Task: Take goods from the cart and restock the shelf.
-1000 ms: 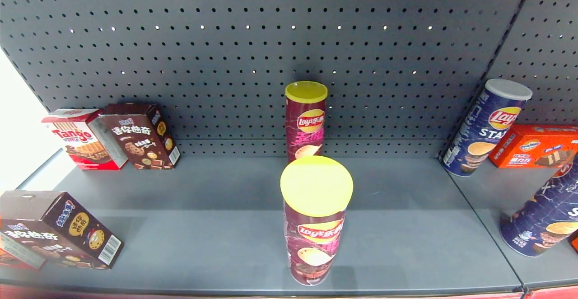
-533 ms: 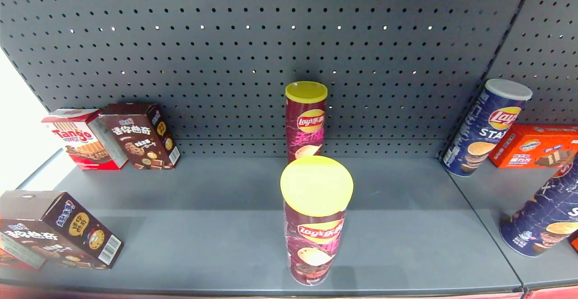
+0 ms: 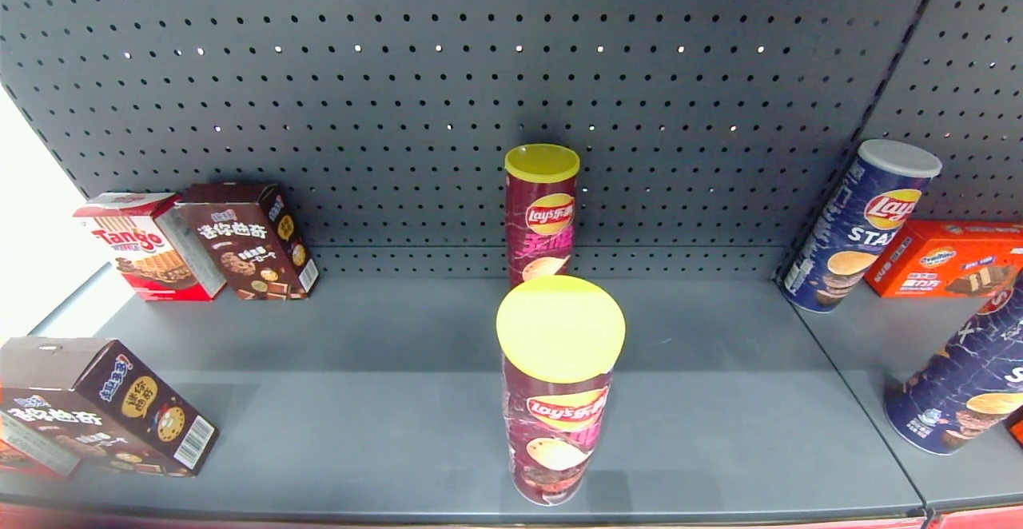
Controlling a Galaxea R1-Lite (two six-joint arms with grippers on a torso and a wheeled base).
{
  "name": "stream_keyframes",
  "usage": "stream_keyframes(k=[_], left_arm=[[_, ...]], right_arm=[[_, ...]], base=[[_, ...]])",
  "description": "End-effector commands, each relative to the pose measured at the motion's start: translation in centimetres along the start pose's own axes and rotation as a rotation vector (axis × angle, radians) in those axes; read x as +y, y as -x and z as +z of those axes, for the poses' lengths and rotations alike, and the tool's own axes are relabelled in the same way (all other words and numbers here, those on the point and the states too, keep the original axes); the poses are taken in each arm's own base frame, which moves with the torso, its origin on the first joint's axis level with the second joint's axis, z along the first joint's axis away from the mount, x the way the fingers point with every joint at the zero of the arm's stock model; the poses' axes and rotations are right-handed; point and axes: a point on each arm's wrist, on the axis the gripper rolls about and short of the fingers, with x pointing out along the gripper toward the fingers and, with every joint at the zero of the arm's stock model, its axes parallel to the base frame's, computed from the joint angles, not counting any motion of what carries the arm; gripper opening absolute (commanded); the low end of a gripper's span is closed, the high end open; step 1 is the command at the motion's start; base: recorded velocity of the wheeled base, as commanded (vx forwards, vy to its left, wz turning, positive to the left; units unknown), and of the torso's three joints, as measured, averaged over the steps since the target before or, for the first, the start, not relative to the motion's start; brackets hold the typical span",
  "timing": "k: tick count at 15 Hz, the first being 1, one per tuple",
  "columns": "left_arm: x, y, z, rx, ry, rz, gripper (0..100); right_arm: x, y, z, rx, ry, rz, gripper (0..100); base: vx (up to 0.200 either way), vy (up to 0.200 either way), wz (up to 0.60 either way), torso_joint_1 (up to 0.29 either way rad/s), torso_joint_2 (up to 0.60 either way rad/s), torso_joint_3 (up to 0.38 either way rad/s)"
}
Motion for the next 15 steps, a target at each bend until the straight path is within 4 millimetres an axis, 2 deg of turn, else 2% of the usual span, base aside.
stream_keyframes(k=[1,9,11,15], left_arm=[[0.00,-0.01,0.00,0.001,0.004,0.000,100],[0.00,-0.01,0.00,0.001,0.002,0.000,100],[0.00,-0.01,0.00,0.001,0.002,0.000,100],[0.00,-0.01,0.00,0.001,0.002,-0.001,100]], right_arm=[[0.00,-0.01,-0.02,0.000,0.000,0.000,100],[0.00,-0.01,-0.02,0.000,-0.001,0.000,100],[0.00,-0.01,-0.02,0.000,-0.001,0.000,100],[0.00,-0.01,-0.02,0.000,-0.001,0.000,100]], base=[[0.000,0.000,0.00,0.000,0.00,0.000],[0.000,0.000,0.00,0.000,0.00,0.000],[-0.200,0.000,0.00,0.002,0.00,0.002],[0.000,0.000,0.00,0.000,0.00,0.000]])
